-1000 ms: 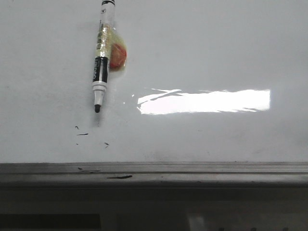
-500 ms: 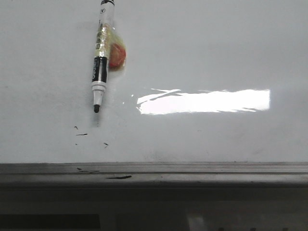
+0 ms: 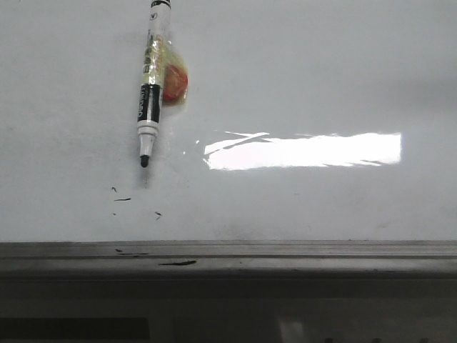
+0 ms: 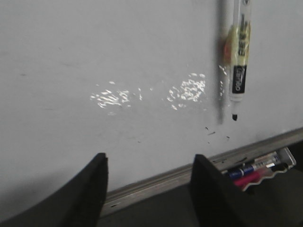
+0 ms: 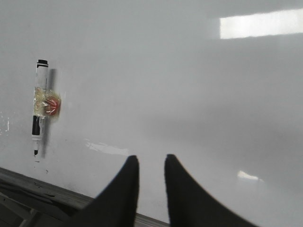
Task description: Write number 7 on whiteboard
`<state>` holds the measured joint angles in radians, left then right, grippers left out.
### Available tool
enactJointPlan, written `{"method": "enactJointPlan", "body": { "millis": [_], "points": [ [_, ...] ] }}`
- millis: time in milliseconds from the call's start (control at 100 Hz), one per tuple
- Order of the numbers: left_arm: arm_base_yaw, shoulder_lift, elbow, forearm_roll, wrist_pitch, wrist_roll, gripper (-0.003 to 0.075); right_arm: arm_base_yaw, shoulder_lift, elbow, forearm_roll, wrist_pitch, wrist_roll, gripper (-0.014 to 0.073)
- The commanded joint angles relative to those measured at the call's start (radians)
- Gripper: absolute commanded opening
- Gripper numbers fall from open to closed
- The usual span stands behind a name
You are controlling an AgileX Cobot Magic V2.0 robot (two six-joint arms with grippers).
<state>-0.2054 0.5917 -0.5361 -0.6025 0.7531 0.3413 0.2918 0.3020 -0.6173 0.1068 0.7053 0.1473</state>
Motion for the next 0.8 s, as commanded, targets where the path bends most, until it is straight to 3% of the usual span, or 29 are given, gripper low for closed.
{"method": "enactJointPlan", "body": {
  "millis": [0,60,120,300,590,790],
  "points": [
    [-0.026,0.075,-0.049,-0.147,-0.037,0.093,0.0459,-0.003,0.021,-0.036,0.021,-0.072,-0.011,0.036],
    [-0.058,0.108,-0.049,-0.239,-0.069,0.161,0.0458,-0.003,0.021,-0.036,0.033,-0.066,-0.011,0.046],
    [-0.098,0.135,-0.049,-0.298,-0.113,0.187,0.0452,-0.003,0.021,-0.036,0.033,-0.067,-0.011,0.0497],
    [-0.238,0.225,-0.049,-0.349,-0.246,0.185,0.0386,-0.003,0.021,-0.036,0.033,-0.067,-0.011,0.0491],
    [-0.496,0.394,-0.075,-0.415,-0.477,0.183,0.0386,-0.003,0.021,-0.032,-0.003,-0.073,-0.011,0.0491],
    [-0.551,0.502,-0.119,-0.464,-0.581,0.183,0.0386,-0.003,0.021,-0.016,-0.004,-0.073,-0.011,0.0491]
  ]
}}
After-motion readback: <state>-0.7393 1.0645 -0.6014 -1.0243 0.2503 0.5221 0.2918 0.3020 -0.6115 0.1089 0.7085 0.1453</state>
